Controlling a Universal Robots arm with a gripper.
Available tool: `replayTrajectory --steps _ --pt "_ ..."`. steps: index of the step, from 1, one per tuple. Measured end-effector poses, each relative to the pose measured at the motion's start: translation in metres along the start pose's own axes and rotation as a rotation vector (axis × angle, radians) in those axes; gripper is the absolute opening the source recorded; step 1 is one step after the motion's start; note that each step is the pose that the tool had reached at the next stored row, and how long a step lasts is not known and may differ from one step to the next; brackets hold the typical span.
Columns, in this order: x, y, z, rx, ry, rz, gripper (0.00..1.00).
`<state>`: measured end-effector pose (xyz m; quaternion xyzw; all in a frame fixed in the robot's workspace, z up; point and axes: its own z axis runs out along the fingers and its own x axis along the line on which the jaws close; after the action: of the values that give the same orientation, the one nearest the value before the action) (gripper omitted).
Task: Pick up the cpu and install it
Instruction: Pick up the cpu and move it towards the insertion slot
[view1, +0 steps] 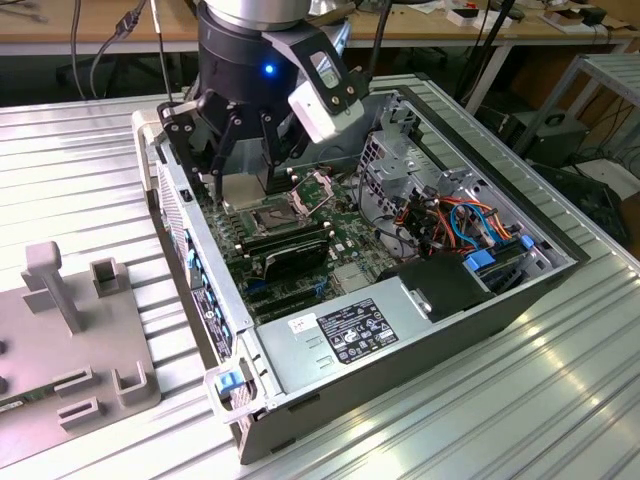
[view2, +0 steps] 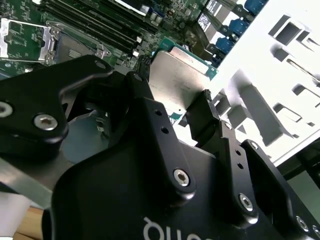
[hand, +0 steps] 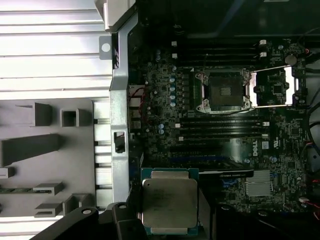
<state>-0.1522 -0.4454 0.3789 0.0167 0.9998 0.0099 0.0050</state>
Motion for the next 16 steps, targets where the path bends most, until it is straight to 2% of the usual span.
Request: replayTrajectory --steps 9,16 --pt "-0.0274 0.0009 0.0003 0.0000 0.0000 0.000 0.55" --pt "-0.0462 0.0016 0.0005 0.0000 0.0000 0.000 0.55"
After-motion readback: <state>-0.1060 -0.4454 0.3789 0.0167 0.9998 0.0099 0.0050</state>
